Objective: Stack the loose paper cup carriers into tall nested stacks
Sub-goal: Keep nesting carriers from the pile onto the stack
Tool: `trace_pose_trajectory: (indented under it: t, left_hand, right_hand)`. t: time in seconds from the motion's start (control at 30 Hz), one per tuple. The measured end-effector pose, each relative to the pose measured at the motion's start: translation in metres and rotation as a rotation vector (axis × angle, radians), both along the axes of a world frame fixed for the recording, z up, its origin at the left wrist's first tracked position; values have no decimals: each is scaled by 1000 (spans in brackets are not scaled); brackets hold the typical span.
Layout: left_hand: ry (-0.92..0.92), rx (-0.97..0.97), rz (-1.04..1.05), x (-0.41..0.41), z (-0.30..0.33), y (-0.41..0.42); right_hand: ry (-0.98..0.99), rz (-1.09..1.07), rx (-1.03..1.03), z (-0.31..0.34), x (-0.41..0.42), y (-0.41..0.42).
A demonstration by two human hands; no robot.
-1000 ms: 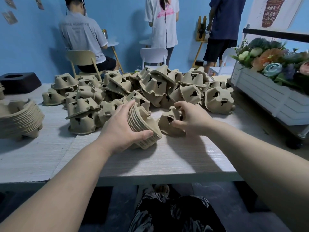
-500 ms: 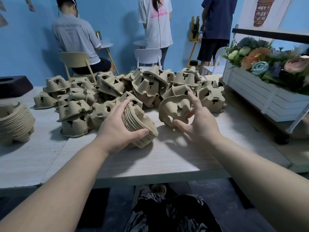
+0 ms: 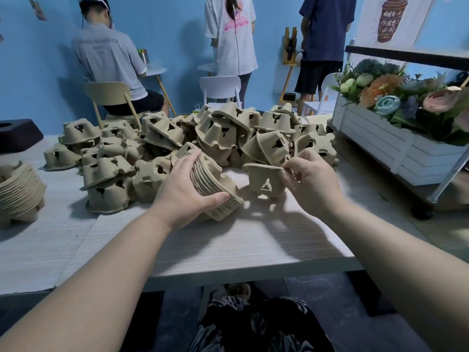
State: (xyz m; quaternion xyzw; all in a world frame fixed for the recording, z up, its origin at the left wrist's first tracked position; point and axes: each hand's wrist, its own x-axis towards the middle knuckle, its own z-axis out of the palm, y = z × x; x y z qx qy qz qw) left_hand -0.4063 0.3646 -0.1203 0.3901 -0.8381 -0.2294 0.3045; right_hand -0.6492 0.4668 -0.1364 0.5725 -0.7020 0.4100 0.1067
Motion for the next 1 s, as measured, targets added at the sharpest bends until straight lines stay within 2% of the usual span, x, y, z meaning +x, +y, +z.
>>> trace_pose_trajectory:
  t: [0.1, 0.2, 0.57, 0.83, 0.9, 1.0]
  left_hand:
    - [2, -7, 1, 0, -1, 0]
    - [-4, 0, 4, 0, -2, -2]
    - [21, 6, -7, 1, 0, 0]
    - [55, 46, -1, 5, -1, -1]
    - [61, 37, -17, 3, -1, -1]
    - [63, 26, -43, 0, -2, -3]
  right_hand:
    - [-8, -18, -114, 2, 3, 0]
    - [-45, -5, -145, 5, 13, -2]
    - [44, 324, 13, -12, 51, -12]
    - [64, 479, 161, -7, 56, -11]
    - [74, 440, 168, -4, 51, -13]
    - [67, 242, 87, 6, 30, -23]
